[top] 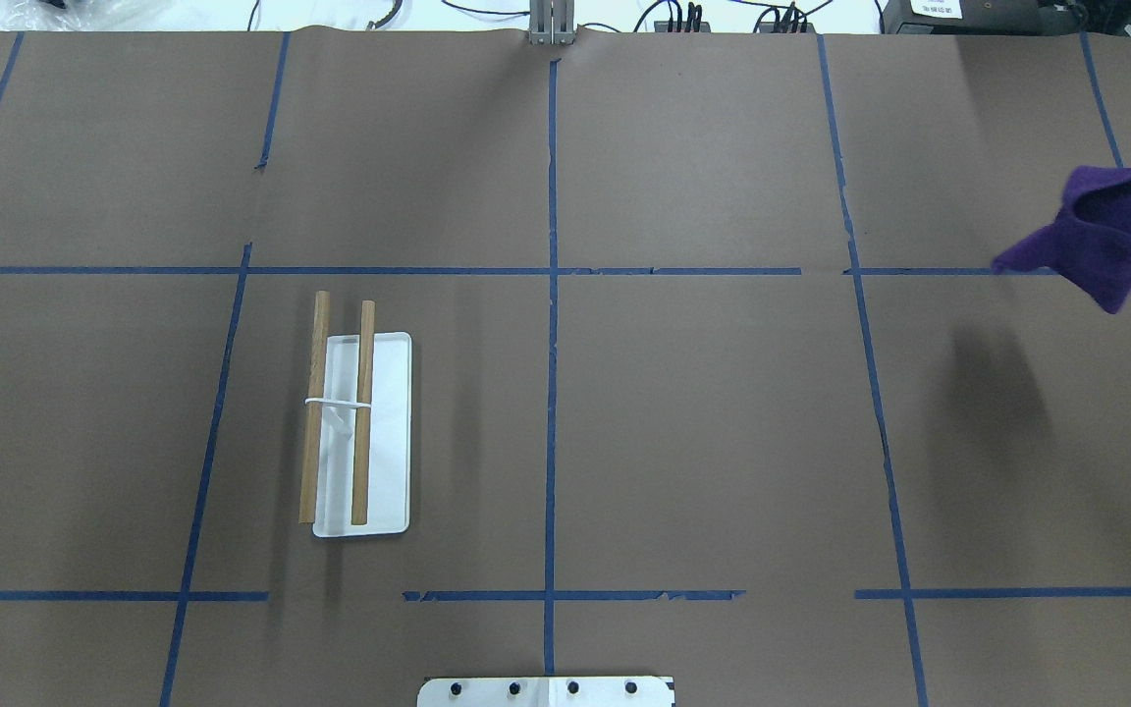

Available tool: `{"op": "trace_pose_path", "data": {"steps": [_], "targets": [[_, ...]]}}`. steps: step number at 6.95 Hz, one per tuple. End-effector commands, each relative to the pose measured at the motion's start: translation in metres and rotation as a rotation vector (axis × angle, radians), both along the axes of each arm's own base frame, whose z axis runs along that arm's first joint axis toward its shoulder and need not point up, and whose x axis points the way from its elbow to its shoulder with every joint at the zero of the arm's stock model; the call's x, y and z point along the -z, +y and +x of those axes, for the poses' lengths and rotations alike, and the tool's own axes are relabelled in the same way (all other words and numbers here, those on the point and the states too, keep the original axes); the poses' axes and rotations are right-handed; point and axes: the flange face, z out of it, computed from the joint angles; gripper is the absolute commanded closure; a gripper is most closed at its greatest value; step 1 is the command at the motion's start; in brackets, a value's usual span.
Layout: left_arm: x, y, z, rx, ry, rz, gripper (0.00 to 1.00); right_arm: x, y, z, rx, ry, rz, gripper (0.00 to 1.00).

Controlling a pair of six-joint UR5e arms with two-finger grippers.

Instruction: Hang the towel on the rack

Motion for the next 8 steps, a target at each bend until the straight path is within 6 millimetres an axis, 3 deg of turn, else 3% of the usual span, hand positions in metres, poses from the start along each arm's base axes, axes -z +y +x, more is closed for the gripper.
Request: {"op": "trace_pose_path", "data": {"steps": [1,2,3,4,5,6,8], "targets": [[0.101,0.003,0.111,-0.070,0.220,-0.250,0.00,0.091,-0.006,-0.087,0.033,-0.069,0.039,1.00],[0.143,0.007,0.153,-0.044,0.303,-0.357,0.03,0.127,-0.003,-0.124,0.066,-0.082,0.108,1.00],[0.164,0.017,0.197,-0.015,0.352,-0.457,0.20,0.146,0.005,-0.150,0.062,-0.096,0.111,1.00],[0.200,0.011,0.243,0.046,0.352,-0.606,0.32,0.166,0.015,-0.179,0.015,-0.120,0.085,1.00],[0.229,0.017,0.272,0.101,0.351,-0.687,0.32,0.174,0.027,-0.205,-0.018,-0.143,0.098,1.00],[0.249,0.018,0.292,0.116,0.379,-0.748,0.32,0.184,0.037,-0.216,-0.052,-0.206,0.100,1.00],[0.272,0.008,0.311,0.143,0.424,-0.866,0.31,0.207,0.059,-0.222,-0.054,-0.264,0.146,1.00]]}}
